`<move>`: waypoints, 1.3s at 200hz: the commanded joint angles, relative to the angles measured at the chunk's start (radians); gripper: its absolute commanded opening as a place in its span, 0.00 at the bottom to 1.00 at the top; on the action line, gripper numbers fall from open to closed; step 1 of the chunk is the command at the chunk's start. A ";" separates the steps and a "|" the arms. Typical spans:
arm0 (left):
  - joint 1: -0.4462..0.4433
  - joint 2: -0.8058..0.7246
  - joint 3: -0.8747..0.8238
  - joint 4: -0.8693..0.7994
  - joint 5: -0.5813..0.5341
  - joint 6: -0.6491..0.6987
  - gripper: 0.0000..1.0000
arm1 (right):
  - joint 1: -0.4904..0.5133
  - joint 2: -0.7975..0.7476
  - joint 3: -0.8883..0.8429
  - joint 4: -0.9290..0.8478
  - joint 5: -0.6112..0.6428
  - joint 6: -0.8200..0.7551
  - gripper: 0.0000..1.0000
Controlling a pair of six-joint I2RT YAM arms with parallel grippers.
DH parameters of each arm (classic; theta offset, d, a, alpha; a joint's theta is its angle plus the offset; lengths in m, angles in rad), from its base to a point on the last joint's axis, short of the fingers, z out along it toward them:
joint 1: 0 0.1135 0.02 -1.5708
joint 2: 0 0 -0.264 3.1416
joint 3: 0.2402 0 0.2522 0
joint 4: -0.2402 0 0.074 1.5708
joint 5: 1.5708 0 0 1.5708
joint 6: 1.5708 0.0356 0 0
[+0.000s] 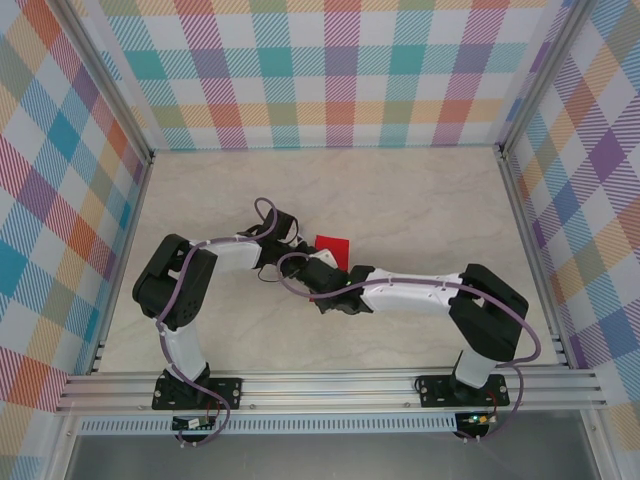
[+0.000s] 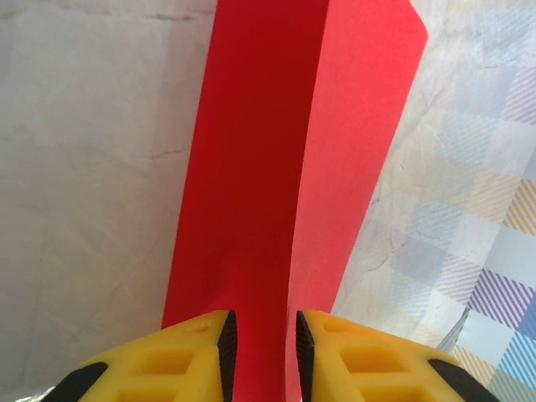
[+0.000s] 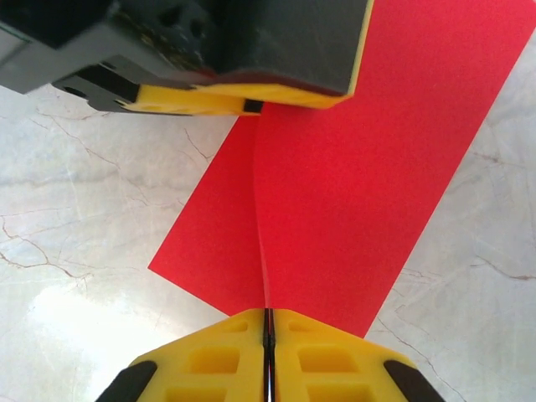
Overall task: Fold a paper plane with a square sheet of paper (pick it up from the middle)
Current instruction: Fold the triangle a second time at the center of the table.
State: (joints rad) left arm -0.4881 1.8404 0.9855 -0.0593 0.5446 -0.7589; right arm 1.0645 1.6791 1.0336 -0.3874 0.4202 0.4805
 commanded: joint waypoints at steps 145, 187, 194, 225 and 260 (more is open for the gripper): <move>-0.002 -0.216 -0.071 -0.105 -0.142 0.059 0.39 | -0.383 0.001 -0.065 0.098 -0.614 -0.063 0.10; -0.022 -0.199 -0.072 -0.107 -0.123 0.078 0.39 | -0.396 0.053 0.002 0.018 -0.595 -0.102 0.11; -0.024 -0.196 -0.070 -0.109 -0.122 0.082 0.39 | -0.399 0.062 0.012 0.007 -0.591 -0.107 0.11; -0.033 -0.188 -0.061 -0.118 -0.119 0.094 0.39 | -0.408 0.103 0.063 -0.043 -0.578 -0.128 0.12; -0.040 -0.182 -0.051 -0.125 -0.121 0.098 0.37 | -0.409 0.125 0.090 -0.075 -0.559 -0.147 0.13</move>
State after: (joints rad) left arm -0.5163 1.6497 0.9234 -0.1593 0.4095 -0.6834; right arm 0.6605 1.7847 1.0958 -0.4061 -0.1482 0.3721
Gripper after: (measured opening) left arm 0.375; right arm 0.121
